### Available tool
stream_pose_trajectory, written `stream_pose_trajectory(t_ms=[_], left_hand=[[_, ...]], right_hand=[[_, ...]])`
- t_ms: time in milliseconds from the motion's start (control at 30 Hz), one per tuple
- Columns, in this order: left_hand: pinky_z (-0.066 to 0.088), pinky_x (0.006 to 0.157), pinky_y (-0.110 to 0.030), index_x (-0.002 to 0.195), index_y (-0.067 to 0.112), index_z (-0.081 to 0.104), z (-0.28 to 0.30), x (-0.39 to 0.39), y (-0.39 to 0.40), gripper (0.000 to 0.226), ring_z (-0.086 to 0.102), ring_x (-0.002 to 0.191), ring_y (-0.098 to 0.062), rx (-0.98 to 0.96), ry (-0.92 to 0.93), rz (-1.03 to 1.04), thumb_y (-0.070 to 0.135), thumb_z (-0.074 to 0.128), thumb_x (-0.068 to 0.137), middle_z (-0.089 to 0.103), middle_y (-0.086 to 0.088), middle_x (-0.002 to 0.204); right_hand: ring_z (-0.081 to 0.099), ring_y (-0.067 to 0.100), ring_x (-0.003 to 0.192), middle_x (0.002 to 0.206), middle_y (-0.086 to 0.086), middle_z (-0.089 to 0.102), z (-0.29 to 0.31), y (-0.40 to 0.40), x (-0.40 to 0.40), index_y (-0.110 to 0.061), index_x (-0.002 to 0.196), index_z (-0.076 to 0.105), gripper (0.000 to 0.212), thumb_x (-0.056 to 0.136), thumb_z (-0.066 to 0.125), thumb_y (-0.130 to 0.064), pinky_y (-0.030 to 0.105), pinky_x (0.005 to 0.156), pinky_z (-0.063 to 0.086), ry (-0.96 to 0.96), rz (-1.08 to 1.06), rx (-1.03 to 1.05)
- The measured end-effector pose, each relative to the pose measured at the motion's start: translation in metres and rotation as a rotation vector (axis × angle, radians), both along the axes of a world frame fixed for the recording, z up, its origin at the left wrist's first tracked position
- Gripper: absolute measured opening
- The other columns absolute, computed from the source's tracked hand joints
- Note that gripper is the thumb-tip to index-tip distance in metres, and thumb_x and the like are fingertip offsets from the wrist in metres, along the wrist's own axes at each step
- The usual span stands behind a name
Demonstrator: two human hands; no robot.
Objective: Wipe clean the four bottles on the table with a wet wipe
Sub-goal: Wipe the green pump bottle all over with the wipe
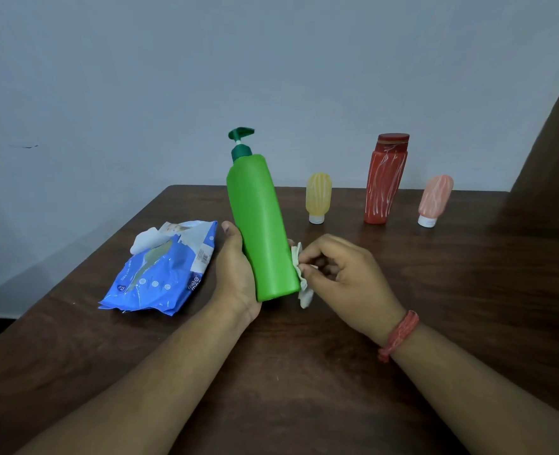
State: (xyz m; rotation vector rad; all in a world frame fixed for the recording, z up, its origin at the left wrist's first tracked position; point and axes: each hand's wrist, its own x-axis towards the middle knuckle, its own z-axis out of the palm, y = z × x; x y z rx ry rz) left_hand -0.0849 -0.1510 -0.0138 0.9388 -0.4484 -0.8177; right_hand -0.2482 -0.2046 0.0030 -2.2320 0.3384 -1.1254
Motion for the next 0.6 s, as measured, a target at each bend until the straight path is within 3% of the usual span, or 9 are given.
stream_pose_trajectory(t_ms=[133, 200, 267, 333, 400, 467, 533, 600], left_hand=[[0.059, 0.084, -0.046, 0.112, 0.002, 0.069, 0.0, -0.003, 0.0, 0.085, 0.073, 0.087, -0.032, 0.081, -0.072, 0.056, 0.072, 0.023, 0.098, 0.074, -0.02, 0.095], [0.055, 0.097, -0.054, 0.13, 0.003, 0.059, 0.002, -0.008, 0.001, 0.089, 0.071, 0.103, -0.034, 0.128, -0.132, 0.109, 0.078, 0.027, 0.094, 0.071, -0.02, 0.113], [0.051, 0.101, -0.058, 0.13, 0.008, 0.055, 0.007, -0.012, 0.003, 0.1, 0.065, 0.115, -0.036, 0.156, -0.212, 0.139, 0.091, 0.034, 0.078, 0.062, -0.023, 0.128], [0.051, 0.101, -0.053, 0.122, 0.014, 0.054, 0.011, -0.015, 0.006, 0.102, 0.064, 0.114, -0.026, 0.21, -0.352, 0.191, 0.095, 0.044, 0.061, 0.054, -0.017, 0.131], [0.054, 0.091, -0.032, 0.117, 0.019, 0.054, 0.014, -0.017, 0.009, 0.094, 0.064, 0.101, -0.004, 0.252, -0.487, 0.232, 0.09, 0.056, 0.056, 0.05, -0.006, 0.125], [0.052, 0.08, -0.019, 0.112, 0.023, 0.056, 0.015, -0.017, 0.009, 0.082, 0.063, 0.091, 0.004, 0.264, -0.565, 0.243, 0.08, 0.067, 0.055, 0.052, -0.003, 0.121], [0.055, 0.085, -0.03, 0.11, 0.027, 0.059, 0.015, -0.014, 0.008, 0.072, 0.068, 0.095, -0.008, 0.264, -0.581, 0.24, 0.073, 0.073, 0.056, 0.061, -0.006, 0.119], [0.056, 0.085, -0.031, 0.115, 0.031, 0.06, 0.014, -0.012, 0.009, 0.07, 0.069, 0.095, -0.006, 0.228, -0.572, 0.248, 0.069, 0.075, 0.059, 0.067, 0.004, 0.113]], right_hand=[[0.064, 0.019, 0.077, 0.085, -0.006, 0.062, -0.002, 0.001, 0.001, -0.014, 0.087, 0.067, 0.011, 0.087, 0.068, -0.003, 0.047, 0.069, 0.054, -0.011, 0.029, 0.093], [0.065, 0.019, 0.075, 0.085, -0.007, 0.063, -0.002, 0.001, 0.002, -0.015, 0.088, 0.068, 0.011, 0.088, 0.068, -0.004, 0.046, 0.068, 0.055, -0.036, 0.022, 0.131], [0.064, 0.015, 0.075, 0.086, -0.01, 0.063, -0.002, 0.001, 0.002, -0.015, 0.088, 0.069, 0.011, 0.088, 0.069, -0.004, 0.04, 0.067, 0.055, -0.041, 0.006, 0.126], [0.064, 0.016, 0.073, 0.087, -0.008, 0.063, -0.002, 0.002, 0.003, -0.015, 0.088, 0.069, 0.011, 0.088, 0.069, -0.005, 0.041, 0.065, 0.055, -0.03, 0.024, 0.126], [0.064, 0.017, 0.075, 0.088, -0.008, 0.063, -0.002, 0.005, 0.004, -0.016, 0.089, 0.07, 0.01, 0.088, 0.07, -0.006, 0.039, 0.066, 0.055, -0.018, 0.048, 0.089], [0.064, 0.017, 0.082, 0.089, -0.009, 0.062, -0.001, 0.005, 0.004, -0.016, 0.09, 0.07, 0.009, 0.088, 0.071, -0.007, 0.032, 0.068, 0.053, -0.005, 0.048, 0.029], [0.064, 0.017, 0.084, 0.089, -0.01, 0.062, 0.0, 0.005, 0.004, -0.016, 0.089, 0.07, 0.009, 0.088, 0.071, -0.007, 0.024, 0.068, 0.05, 0.007, 0.047, 0.002], [0.064, 0.016, 0.085, 0.088, -0.011, 0.062, 0.001, 0.005, 0.003, -0.016, 0.089, 0.07, 0.009, 0.088, 0.071, -0.008, 0.02, 0.069, 0.049, 0.016, 0.046, -0.014]])
